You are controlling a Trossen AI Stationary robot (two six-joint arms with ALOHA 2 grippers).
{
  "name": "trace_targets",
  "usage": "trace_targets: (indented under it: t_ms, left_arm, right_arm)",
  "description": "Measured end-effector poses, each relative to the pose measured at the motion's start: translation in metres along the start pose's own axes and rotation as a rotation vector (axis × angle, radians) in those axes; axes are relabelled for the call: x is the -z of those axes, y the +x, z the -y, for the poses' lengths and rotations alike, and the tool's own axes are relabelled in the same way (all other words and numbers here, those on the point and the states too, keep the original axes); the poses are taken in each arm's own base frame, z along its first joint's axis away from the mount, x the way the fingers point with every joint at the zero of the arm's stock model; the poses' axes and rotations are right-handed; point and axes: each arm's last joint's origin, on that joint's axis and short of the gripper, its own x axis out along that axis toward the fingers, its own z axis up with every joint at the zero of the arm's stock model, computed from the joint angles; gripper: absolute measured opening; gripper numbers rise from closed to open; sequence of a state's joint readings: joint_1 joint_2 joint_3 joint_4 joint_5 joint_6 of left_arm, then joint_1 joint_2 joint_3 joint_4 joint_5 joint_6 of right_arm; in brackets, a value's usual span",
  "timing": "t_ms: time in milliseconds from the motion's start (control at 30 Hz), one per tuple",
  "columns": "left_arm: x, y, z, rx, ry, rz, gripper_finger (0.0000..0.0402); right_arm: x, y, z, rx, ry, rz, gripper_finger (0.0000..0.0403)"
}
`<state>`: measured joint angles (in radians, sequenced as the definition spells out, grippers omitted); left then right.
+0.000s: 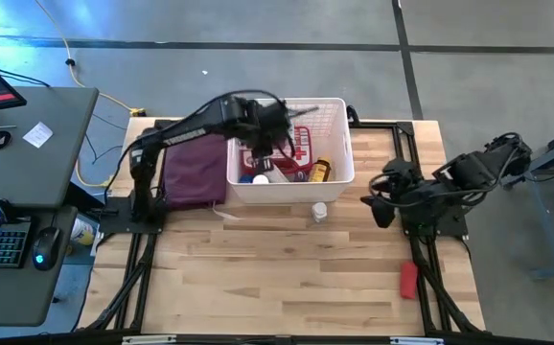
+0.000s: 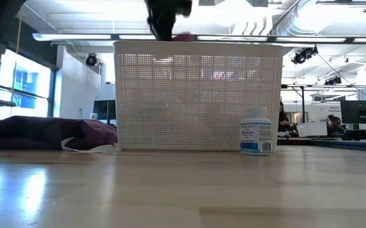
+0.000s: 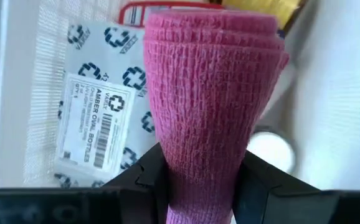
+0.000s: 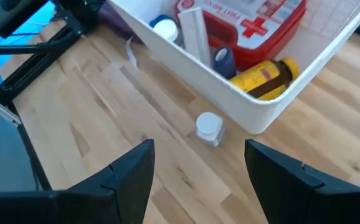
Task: Pick & place medical supplies in basket/bin
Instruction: Put the pink rolled bandage into the white bin, then adjust the white mailer bag in the white bin
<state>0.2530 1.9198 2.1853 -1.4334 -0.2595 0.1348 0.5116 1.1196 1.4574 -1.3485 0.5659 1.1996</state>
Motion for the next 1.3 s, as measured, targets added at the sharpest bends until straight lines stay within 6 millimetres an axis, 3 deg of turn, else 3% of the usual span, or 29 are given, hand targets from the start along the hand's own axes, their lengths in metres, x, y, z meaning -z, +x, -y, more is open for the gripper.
trace_targets:
  t_ms: [233, 367, 533, 933, 1300]
  left_arm:
    - [0.021, 0.066, -0.037, 0.036, 0.010, -0.127, 0.0160]
    - [0.038, 0.097, -0.040, 0.096, 0.053, -0.211, 0.0160]
    - [0.051, 0.114, -0.035, 0.098, 0.106, -0.290, 0.0171]
    - [0.051, 0.112, -0.033, 0.126, 0.005, -0.287, 0.0264]
    - [0.034, 0.081, -0.032, 0.105, 0.033, -0.190, 0.0303]
  right_arm:
    - [0.002, 0.020, -0.017, 0.028, 0.025, -0.044, 0.0238]
    - [0.003, 0.031, -0.024, 0.045, 0.028, -0.073, 0.0238]
    - [0.005, 0.038, -0.031, 0.039, 0.028, -0.096, 0.0238]
    - [0.007, 0.038, -0.036, -0.022, 0.021, -0.163, 0.0238]
    - [0.006, 0.038, -0.038, -0.041, 0.054, -0.141, 0.0238]
